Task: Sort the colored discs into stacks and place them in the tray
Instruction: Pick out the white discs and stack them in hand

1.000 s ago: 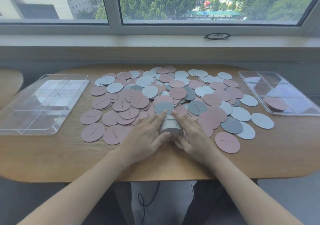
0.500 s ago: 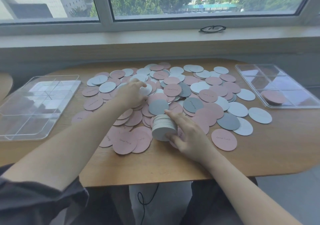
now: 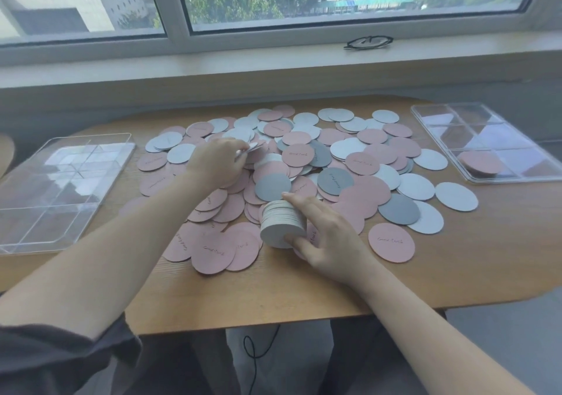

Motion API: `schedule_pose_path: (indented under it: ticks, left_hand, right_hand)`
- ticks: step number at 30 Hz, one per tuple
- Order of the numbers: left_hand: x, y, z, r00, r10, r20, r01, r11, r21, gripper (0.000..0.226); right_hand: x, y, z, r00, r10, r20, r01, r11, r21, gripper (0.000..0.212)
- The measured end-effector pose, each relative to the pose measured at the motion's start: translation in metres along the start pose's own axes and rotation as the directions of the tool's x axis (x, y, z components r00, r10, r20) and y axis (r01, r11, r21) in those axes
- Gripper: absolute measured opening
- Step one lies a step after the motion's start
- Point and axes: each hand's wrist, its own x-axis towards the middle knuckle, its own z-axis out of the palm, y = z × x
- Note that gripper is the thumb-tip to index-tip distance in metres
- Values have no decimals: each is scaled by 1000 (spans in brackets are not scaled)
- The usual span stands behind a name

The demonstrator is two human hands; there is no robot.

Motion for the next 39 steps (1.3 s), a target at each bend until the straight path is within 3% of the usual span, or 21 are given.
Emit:
schedule_pose_path:
  ticks: [9,17,24,28,32,35,39]
  left_hand:
    - [-11,-7,-15,972,150,-182,-147,989,32,29]
    - [-20,-17,-38,968,94,-231,-110,992,-56,30]
    - [-54,-12,-50,976,-68,-208,-4,945,-327,24]
    - [-79,3,-44,983,-162,-88,86,824,-560,18]
    - [-101,24,-35,984,-171,58,148,576,-804,22]
    - [-111,38,-27,978,-146,148,196,420,-886,24]
    - [-116,47,-20,975,-154,163,209,357,-910,20]
  right_hand:
    - [1,-1,-1,1000,9,-3,-10,1000,-16,67]
    - [0,0,0,1000,14,-1,-14,1000,-15,68]
    - [1,1,1,1000,21,-7,-21,1000,4,67]
    - [1,2,2,999,35,-18,-35,999,8,70]
    - [1,2,2,998,56,-13,-56,998,32,78]
    - [1,1,2,999,52,-7,-51,997,56,79]
    - [2,1,2,998,61,-3,-61,997,49,78]
